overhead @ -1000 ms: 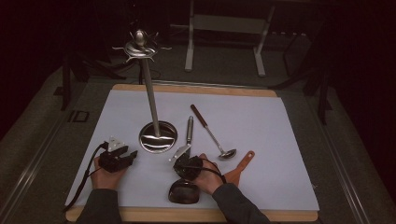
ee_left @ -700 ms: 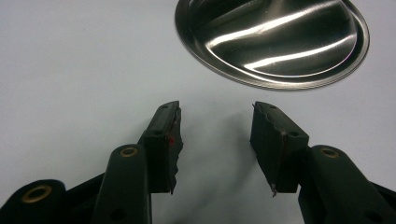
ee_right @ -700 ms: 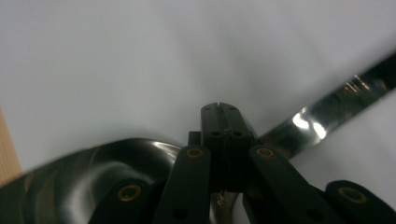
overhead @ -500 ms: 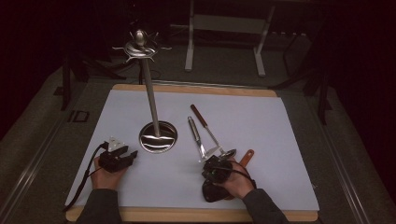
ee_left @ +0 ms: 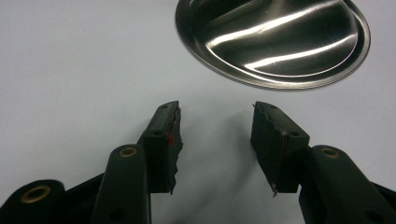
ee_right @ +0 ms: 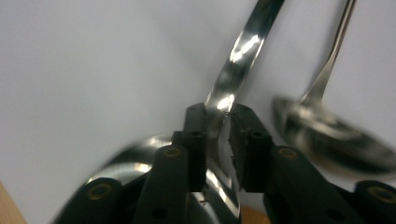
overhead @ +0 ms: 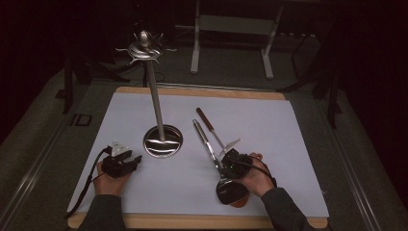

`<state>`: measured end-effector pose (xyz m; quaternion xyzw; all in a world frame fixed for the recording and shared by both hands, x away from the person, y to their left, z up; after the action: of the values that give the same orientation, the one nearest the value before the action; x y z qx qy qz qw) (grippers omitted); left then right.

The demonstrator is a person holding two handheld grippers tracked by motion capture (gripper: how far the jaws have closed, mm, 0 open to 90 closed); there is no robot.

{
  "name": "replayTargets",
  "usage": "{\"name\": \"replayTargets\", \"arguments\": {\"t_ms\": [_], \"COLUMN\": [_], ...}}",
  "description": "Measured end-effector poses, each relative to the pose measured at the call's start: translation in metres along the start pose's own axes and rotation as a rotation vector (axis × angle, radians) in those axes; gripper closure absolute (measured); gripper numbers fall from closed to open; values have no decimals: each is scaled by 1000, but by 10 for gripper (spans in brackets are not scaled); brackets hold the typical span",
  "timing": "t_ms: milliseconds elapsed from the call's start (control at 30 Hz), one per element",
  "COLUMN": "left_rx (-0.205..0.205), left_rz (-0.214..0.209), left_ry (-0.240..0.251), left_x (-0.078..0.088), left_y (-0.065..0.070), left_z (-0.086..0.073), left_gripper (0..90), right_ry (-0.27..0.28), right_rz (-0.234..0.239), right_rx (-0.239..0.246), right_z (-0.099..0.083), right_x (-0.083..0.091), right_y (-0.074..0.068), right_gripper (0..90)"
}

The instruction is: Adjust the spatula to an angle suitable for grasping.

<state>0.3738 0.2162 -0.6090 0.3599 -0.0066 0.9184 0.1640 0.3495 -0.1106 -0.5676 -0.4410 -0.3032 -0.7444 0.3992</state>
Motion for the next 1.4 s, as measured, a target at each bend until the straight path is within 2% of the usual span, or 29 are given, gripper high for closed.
{"name": "replayTargets", "arguments": {"t_ms": [67,300,567,667,1000,1133,1400], "left_rx": [0,0,2,2,2,2,2], "left_rz": [0,0,-2,-2,-2,-3,-3], "left_ry": [-1,-1,-1,-1,-1,-1,-1], "left_x": [0,0,0,0,0,0,0], "left_y": [0,0,0,0,0,0,0], "left_z": [0,0,0,0,0,0,0], "left_gripper": [529,527,524,524,524,523,522], "right_ry": [12,17,-19,-48,-108,-151,-212], "right_rz": [-7,-18,-31,-40,-24,-17,-32], "right_rx": [-7,-73,-129,-150,-212,-233,-261], "right_z": [11,41,67,74,95,98,103], "right_x": [0,-8,-26,-34,-55,-64,-82], "right_y": [4,26,51,58,69,72,76], "right_gripper": [680,606,547,534,514,530,547]}}
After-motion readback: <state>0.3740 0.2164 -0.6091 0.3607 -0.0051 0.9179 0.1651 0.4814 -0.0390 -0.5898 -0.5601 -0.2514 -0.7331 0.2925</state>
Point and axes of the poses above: each handheld gripper's, and its own axes: x roughly backward along the jaws, z roughly out of its top, y roughly to its right, the point moved 10 cm from there along -x, roughly forward along the jaws, and after that the axes turned 8 degrees about x, right-handed, at the moved point
